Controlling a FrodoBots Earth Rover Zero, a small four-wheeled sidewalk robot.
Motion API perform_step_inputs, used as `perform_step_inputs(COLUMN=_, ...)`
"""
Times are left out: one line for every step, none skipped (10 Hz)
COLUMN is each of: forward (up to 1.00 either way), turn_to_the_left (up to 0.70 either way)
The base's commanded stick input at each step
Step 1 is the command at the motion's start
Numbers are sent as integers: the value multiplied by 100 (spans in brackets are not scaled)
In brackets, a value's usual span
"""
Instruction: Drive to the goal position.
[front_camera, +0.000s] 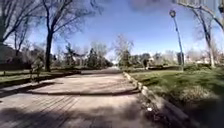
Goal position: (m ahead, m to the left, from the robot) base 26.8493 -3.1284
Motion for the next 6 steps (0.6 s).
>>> perform_step_inputs(forward=100, turn_to_the_left=0)
perform_step_inputs(forward=100, turn_to_the_left=0)
perform_step_inputs(forward=100, turn_to_the_left=0)
perform_step_inputs(forward=100, turn_to_the_left=0)
perform_step_inputs(forward=100, turn_to_the_left=0)
perform_step_inputs(forward=100, turn_to_the_left=0)
